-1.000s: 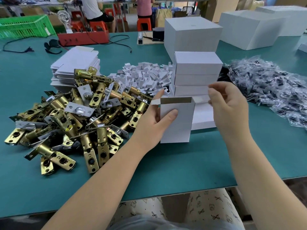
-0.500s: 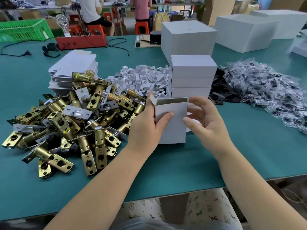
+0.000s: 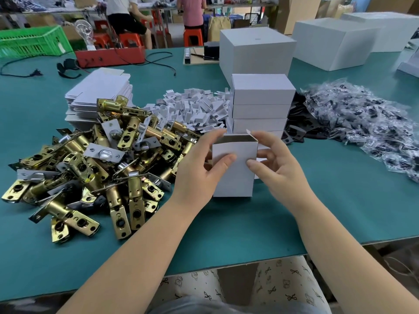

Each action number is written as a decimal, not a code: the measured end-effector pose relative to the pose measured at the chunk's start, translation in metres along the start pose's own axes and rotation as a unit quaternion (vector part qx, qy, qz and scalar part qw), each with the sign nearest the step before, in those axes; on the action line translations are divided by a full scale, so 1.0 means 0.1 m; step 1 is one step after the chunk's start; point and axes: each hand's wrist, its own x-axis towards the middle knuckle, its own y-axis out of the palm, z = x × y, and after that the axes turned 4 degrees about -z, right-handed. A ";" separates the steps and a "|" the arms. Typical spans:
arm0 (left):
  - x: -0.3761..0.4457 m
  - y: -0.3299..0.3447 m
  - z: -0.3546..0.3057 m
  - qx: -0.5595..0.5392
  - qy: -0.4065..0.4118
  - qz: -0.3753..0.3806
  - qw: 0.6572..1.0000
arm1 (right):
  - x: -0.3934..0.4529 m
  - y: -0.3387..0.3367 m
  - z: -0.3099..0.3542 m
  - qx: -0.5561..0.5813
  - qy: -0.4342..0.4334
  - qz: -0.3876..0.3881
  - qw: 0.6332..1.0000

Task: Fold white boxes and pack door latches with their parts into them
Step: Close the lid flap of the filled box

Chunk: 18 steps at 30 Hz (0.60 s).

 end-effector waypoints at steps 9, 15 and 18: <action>0.00 0.02 -0.05 -0.038 0.026 -0.047 0.998 | 0.02 0.03 0.00 -0.034 -0.060 -0.003 0.998; 0.02 0.00 -0.07 -0.075 0.019 -0.074 0.994 | 0.06 0.04 0.01 -0.062 -0.101 -0.077 0.990; 0.03 0.00 -0.09 -0.151 -0.040 -0.078 0.985 | 0.10 0.05 0.02 -0.023 -0.128 -0.099 0.987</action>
